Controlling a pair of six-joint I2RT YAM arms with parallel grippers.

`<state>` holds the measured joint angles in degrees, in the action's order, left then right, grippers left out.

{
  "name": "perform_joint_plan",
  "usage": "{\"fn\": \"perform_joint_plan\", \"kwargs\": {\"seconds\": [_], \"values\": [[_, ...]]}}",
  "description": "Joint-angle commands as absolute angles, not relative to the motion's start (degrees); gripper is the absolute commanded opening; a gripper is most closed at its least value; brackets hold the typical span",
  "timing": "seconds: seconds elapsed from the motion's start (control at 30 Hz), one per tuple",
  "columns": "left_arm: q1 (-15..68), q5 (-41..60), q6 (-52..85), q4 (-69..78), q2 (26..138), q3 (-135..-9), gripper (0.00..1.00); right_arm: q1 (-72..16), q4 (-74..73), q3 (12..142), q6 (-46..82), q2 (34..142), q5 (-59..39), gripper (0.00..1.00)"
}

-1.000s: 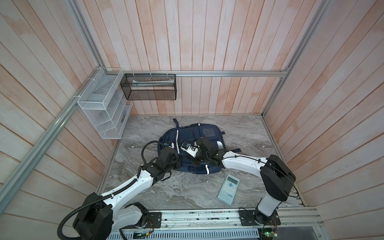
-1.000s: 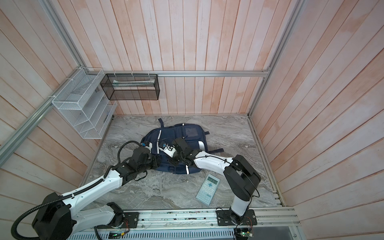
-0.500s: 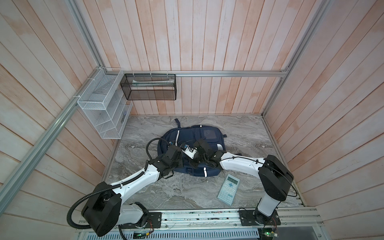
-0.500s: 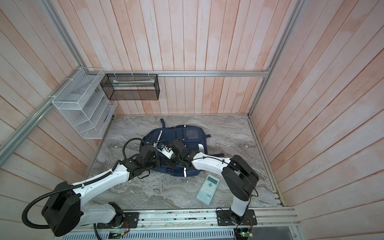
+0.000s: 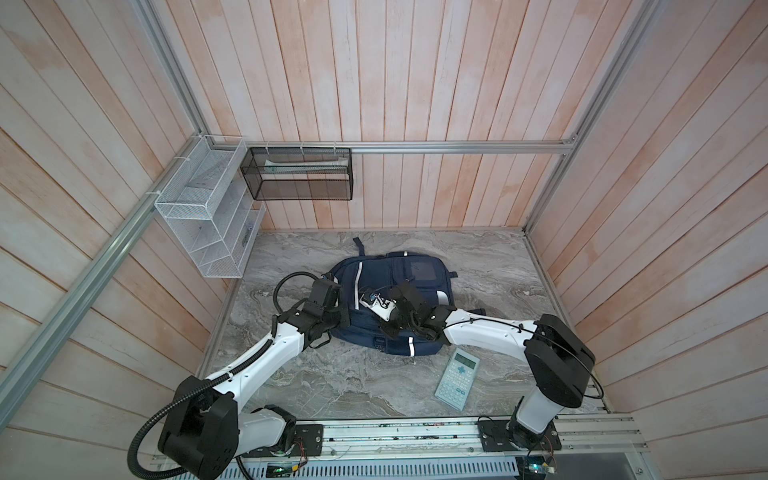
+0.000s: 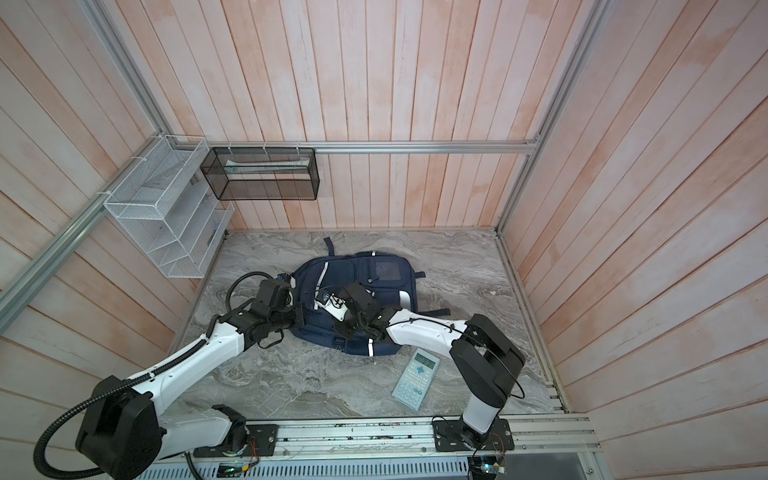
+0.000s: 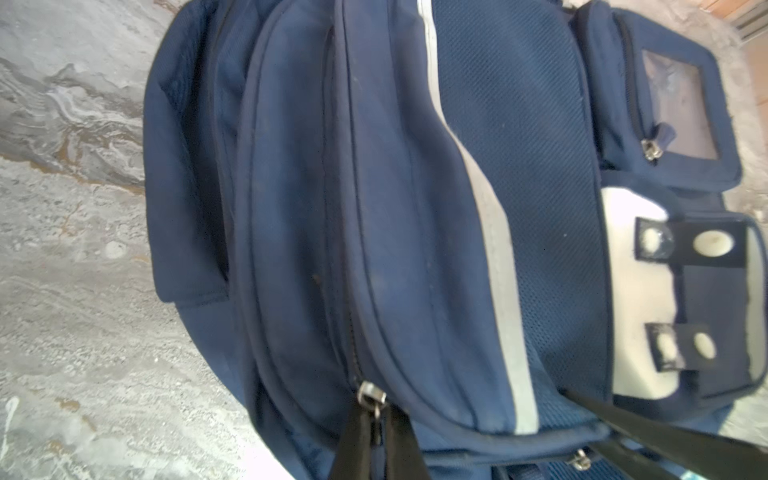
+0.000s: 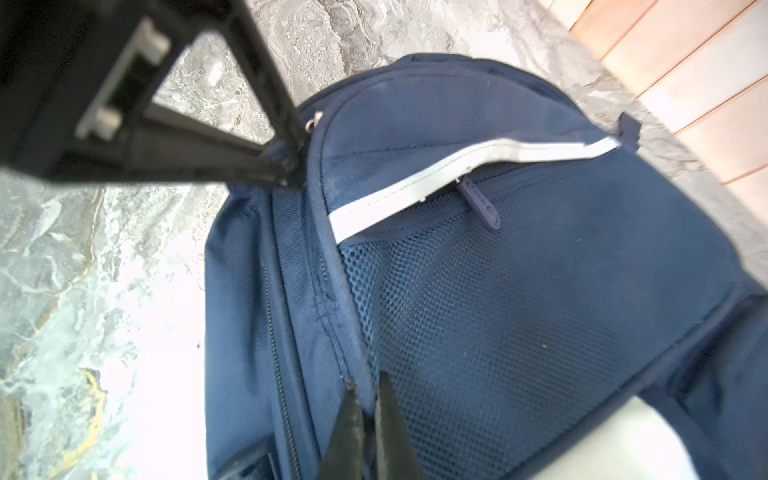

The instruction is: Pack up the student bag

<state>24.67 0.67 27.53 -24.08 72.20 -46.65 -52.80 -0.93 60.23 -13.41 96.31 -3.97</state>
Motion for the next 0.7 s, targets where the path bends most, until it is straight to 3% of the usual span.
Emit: {"fn": "perform_joint_plan", "kwargs": {"seconds": [0.0,0.1,0.2,0.37,0.5,0.6,0.67], "values": [[21.9,-5.0,25.6,-25.2,70.6,-48.2,0.0,-50.1,9.3,55.6,-14.5,91.5,5.9,0.0],[21.9,-3.2,26.1,-25.4,70.8,-46.6,0.0,-49.1,8.8,53.7,-16.8,89.9,16.6,0.0],[23.4,-0.4,28.1,-24.8,69.2,-44.0,0.0,-45.7,6.9,52.2,-17.8,89.1,17.1,0.0],[34.3,0.9,36.8,-21.8,67.4,-42.0,0.0,-40.4,3.7,55.3,-17.8,90.7,22.9,0.0],[39.3,6.5,43.5,-14.0,68.1,-40.8,0.0,-42.4,0.8,52.3,-17.2,83.9,15.9,0.42],[42.0,5.3,43.4,-14.1,69.6,-43.7,0.0,-47.5,-5.7,43.4,-20.1,74.4,11.2,0.56],[42.4,5.6,43.2,-13.8,70.1,-44.5,0.0,-50.9,-12.0,38.0,-22.9,69.7,10.0,0.58]]}}
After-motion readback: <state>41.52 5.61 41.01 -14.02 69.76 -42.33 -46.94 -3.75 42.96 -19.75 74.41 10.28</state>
